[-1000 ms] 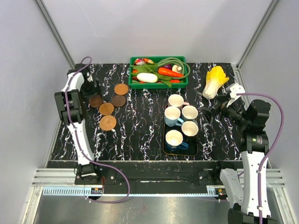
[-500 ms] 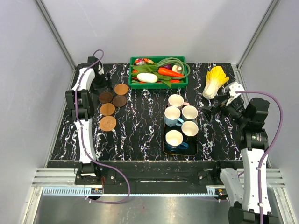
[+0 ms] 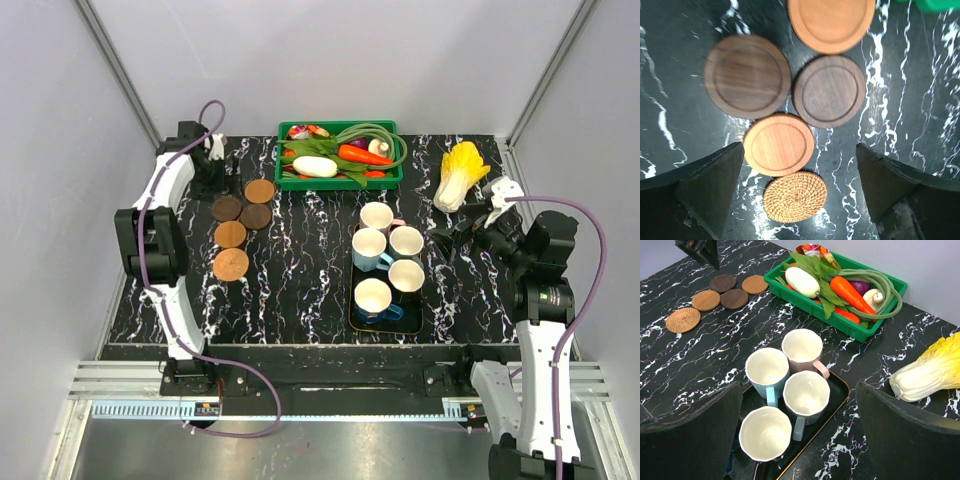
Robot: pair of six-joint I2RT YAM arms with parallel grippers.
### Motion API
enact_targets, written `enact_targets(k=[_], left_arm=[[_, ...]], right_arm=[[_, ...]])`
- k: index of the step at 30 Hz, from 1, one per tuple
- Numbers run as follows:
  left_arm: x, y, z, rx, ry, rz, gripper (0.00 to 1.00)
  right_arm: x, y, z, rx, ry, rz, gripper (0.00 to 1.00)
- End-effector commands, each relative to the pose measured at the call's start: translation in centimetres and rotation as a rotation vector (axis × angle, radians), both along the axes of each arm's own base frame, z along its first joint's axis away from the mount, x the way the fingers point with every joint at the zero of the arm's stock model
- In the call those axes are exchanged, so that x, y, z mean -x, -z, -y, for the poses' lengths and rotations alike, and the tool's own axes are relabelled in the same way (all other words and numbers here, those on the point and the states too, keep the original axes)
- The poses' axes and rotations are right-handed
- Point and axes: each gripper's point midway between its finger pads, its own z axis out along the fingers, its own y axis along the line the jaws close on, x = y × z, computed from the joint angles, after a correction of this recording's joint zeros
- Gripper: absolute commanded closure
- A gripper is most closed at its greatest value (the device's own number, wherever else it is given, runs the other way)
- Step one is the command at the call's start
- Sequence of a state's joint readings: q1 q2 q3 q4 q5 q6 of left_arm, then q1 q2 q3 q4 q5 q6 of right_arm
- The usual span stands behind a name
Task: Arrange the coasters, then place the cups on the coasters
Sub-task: Move the coaster to the center of the board.
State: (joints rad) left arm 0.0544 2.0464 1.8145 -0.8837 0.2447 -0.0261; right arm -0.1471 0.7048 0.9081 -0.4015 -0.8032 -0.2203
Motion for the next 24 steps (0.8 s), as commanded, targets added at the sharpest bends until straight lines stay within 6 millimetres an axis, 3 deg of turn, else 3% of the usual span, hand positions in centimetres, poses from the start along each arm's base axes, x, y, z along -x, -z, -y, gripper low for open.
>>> enact_targets(k=[1,9,11,24], left_arm=[[2.2,2.7,1.0,-0.047,0.117,-0.027,0.01],[4.1,5.0,0.9,-0.085,0.120,-0.076,0.01],[4.5,5.6,1.8,-0.098,0.146,-0.092,0.01],[6.4,8.5,-0.8,-0.238,0.131,-0.183,0.01]], right_arm=[[0.2,-1.0,0.0,0.001,0.002,0.039,0.00],[0.2,-1.0,0.1,0.005,0.006,0.043,0.00],[0.3,-1.0,0.0,0.003,0.003,0.042,0.00],[0.5,-1.3,0.0,0.006,0.003,0.055,0.01]])
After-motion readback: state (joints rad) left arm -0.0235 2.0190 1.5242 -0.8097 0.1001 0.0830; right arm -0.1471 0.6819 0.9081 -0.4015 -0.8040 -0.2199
